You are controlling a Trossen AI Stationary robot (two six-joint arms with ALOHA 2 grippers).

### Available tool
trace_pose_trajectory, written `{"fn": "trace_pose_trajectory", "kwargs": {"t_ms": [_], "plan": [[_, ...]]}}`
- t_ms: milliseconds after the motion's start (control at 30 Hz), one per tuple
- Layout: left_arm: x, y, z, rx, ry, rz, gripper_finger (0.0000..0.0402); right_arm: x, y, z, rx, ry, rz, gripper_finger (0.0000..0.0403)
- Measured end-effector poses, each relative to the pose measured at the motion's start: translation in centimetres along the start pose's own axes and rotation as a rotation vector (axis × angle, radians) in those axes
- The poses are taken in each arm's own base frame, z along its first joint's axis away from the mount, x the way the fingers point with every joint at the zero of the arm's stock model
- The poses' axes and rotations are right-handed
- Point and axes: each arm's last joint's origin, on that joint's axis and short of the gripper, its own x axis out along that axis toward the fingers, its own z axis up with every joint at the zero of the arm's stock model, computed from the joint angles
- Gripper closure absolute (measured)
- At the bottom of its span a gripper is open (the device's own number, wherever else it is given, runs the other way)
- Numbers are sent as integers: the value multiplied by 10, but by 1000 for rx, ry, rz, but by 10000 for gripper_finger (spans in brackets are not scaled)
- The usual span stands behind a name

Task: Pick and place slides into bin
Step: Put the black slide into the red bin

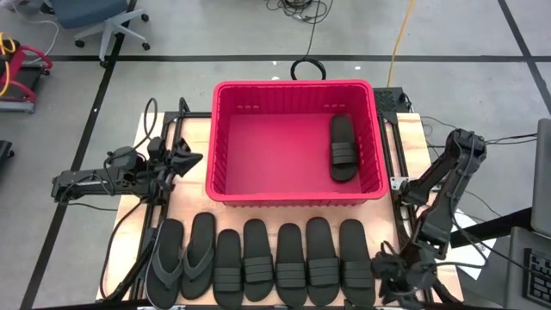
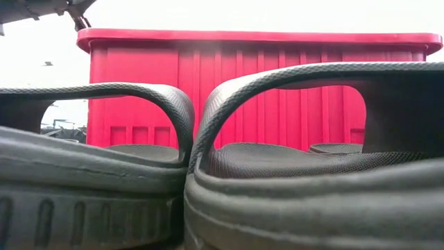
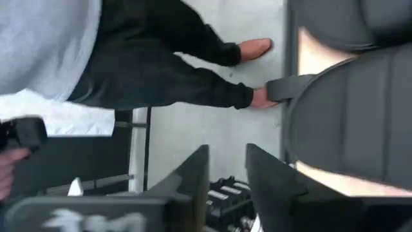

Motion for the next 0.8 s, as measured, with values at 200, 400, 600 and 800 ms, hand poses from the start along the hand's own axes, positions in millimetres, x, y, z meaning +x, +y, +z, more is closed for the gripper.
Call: {"fn": "trace_pose_trajectory", "kwargs": {"t_ms": [200, 400, 600, 800], "plan": [[0, -1, -1, -3, 22, -36, 376, 4, -29, 13, 63, -31, -125, 208], [0, -1, -2, -4, 39, -45, 376, 2, -46, 16, 58, -1, -253, 191], [0, -1, -2, -20, 42, -44, 376, -3, -52, 14, 0, -10, -341, 211], [0, 0, -4, -23, 58, -35, 376, -7, -61, 14, -67, -28, -462, 223]]}}
